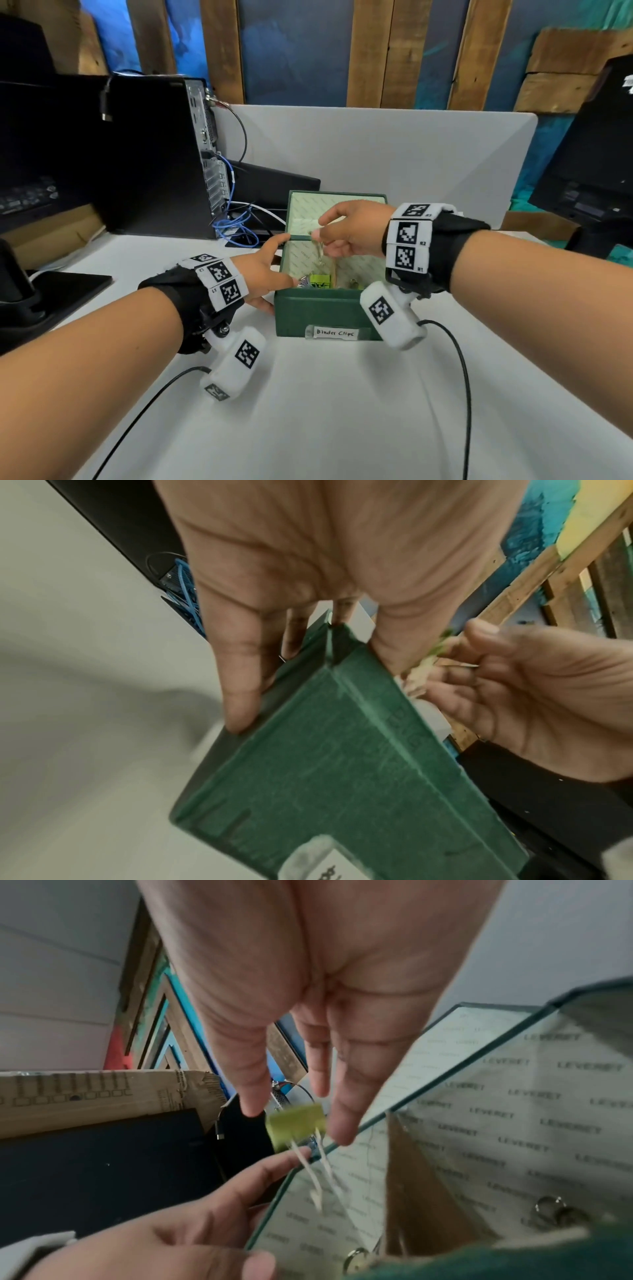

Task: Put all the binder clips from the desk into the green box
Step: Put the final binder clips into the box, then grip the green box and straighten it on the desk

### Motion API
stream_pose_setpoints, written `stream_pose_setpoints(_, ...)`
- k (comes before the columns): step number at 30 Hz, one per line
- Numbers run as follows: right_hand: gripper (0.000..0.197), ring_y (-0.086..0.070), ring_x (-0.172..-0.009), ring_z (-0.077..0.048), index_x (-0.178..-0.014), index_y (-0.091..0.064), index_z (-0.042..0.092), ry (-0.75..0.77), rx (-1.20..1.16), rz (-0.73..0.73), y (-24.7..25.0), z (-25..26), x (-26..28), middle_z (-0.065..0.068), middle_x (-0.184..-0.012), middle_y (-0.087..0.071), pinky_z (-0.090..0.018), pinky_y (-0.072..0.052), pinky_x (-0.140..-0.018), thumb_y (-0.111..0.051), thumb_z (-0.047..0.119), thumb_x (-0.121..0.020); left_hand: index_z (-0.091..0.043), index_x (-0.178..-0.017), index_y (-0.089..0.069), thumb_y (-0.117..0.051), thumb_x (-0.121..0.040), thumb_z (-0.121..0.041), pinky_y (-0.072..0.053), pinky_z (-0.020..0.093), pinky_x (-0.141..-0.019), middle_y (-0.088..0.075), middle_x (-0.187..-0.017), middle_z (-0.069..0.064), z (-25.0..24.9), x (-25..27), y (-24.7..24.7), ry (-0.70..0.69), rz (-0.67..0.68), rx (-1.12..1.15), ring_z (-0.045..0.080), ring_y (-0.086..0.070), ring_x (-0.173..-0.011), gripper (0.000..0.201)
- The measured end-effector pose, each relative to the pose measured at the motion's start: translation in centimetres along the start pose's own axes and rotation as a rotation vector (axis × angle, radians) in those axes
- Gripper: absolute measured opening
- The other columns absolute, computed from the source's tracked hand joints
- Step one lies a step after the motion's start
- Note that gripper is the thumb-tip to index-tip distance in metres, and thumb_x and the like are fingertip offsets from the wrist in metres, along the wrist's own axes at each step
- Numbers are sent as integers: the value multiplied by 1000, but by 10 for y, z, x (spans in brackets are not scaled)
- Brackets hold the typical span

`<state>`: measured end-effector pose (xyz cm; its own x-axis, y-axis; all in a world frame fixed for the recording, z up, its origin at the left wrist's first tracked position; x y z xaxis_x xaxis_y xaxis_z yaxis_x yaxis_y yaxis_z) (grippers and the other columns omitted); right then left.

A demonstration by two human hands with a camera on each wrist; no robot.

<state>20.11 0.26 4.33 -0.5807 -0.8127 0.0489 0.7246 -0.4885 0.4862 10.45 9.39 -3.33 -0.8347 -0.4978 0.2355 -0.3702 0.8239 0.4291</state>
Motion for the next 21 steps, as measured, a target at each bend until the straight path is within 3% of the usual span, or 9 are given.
stream_pose_setpoints(3,45,-65,-99,-22,-117,-54,22,12,198,-36,11,-5,-2,-7,-114,-62,-38,-55,-90,-74,28,-77,-43,-141,-17,-60,-86,-4,-53,57,-83,-39,-133,1,1,7,-2,-10,23,-8,30,-56,-115,80)
stream_pose_setpoints(5,45,-61,-102,-21,-118,-54,25,24,239,-115,38,-4,1,-4,-118,-58,-37,-55,-88,-72,33,-77,-44,-140,-17,-60,-86,-4,-57,53,-77,-37,-131,-2,2,11,-3,-12,31,-15,28,-55,-113,80)
stream_pose_setpoints(8,39,-58,-103,-21,-115,-53,19,5,220,-332,94,-11,11,-4,-114,-57,-39,-53,-89,-66,35,-82,-45,-140,-17,-59,-87,-4,-59,45,-69,-34,-130,-4,3,14,-4,-21,34,-8,23,-57,-103,80)
stream_pose_setpoints(10,41,-57,-102,-22,-118,-52,13,-73,259,-397,117,-31,13,-7,-112,-58,-40,-52,-91,-58,39,-87,-45,-140,-17,-59,-87,-4,-59,44,-68,-34,-129,-5,2,16,-4,-29,35,-14,22,-56,-102,80)
stream_pose_setpoints(13,53,-57,-97,-24,-131,-45,10,-247,191,-266,112,-73,8,-7,-101,-58,-41,-51,-93,-48,45,-91,-45,-140,-17,-60,-86,-5,-59,43,-68,-34,-127,-6,3,20,-5,-22,38,-30,24,-52,-108,80)
stream_pose_setpoints(15,57,-59,-100,-25,-132,-45,13,-298,178,-133,95,-89,5,-7,-102,-61,-43,-50,-95,-44,52,-90,-46,-140,-17,-62,-86,-7,-60,44,-70,-35,-126,-7,3,22,-6,-16,41,-34,23,-52,-109,80)
stream_pose_setpoints(18,60,-57,-112,-27,-125,-50,19,-280,105,53,66,-90,4,-8,-113,-62,-45,-43,-103,-35,62,-86,-46,-139,-16,-64,-84,-8,-59,43,-71,-36,-124,-6,3,25,-7,-17,40,-26,21,-49,-112,83)
stream_pose_setpoints(21,48,-59,-103,-25,-104,-56,26,-199,-38,83,59,-78,0,-5,-103,-65,-44,-43,-99,-30,62,-87,-44,-143,-7,-67,-80,-6,-60,37,-66,-40,-120,-8,6,23,-3,-18,31,11,16,-55,-102,94)
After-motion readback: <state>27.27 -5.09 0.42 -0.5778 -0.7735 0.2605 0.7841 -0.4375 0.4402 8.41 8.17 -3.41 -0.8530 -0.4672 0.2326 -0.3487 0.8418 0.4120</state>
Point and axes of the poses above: each hand's wrist, its own x-axis away from the middle knuckle, its own y-axis out of the back of the hand, z = x × y, the point moved 10 cm from there along -x, towards the middle knuckle
